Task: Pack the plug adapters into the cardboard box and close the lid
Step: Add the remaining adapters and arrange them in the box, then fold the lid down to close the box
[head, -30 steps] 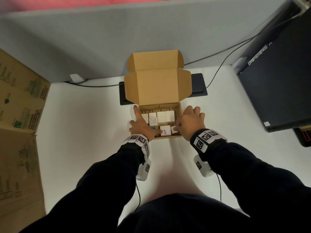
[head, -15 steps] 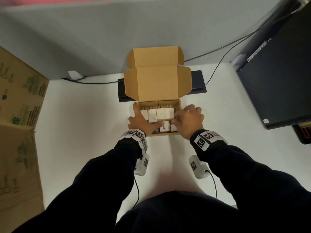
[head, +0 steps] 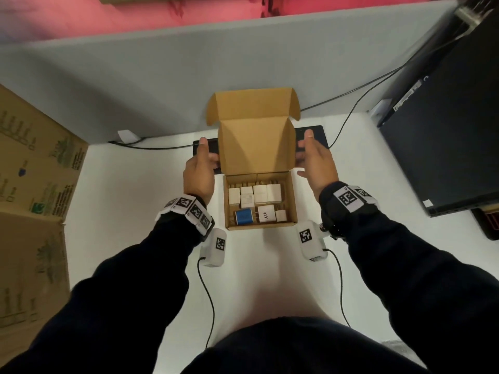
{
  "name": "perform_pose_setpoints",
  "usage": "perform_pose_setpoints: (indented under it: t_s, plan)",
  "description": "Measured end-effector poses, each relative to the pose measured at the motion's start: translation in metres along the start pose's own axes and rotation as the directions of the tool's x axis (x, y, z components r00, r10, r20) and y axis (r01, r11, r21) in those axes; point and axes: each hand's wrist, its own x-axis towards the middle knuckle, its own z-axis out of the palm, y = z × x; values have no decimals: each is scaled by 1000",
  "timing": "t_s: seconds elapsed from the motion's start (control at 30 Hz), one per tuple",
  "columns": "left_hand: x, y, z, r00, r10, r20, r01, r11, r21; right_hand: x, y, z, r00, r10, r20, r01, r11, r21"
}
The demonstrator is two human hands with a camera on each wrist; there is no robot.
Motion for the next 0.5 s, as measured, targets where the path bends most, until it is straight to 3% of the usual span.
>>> perform_pose_setpoints:
  t_s: [0.13, 0.3, 0.43, 0.5]
  plan:
    - [-13, -6, -3, 999, -34, -1, 34, 997, -71, -12, 3, -10, 996, 59, 72, -60, 998, 15]
    - [-28, -21, -17, 971, -149, 189, 188, 959, -211, -32, 8, -30, 956, 186, 228, -206, 976, 67]
    - [-36, -37, -29, 931, -197, 308, 259, 950, -177, -48, 24, -38, 924, 254, 286, -266, 964, 4]
    - [-43, -36, -28, 931, -168, 323, 202, 977, -74, -55, 29, -38, 915, 259, 309, -254, 966, -57]
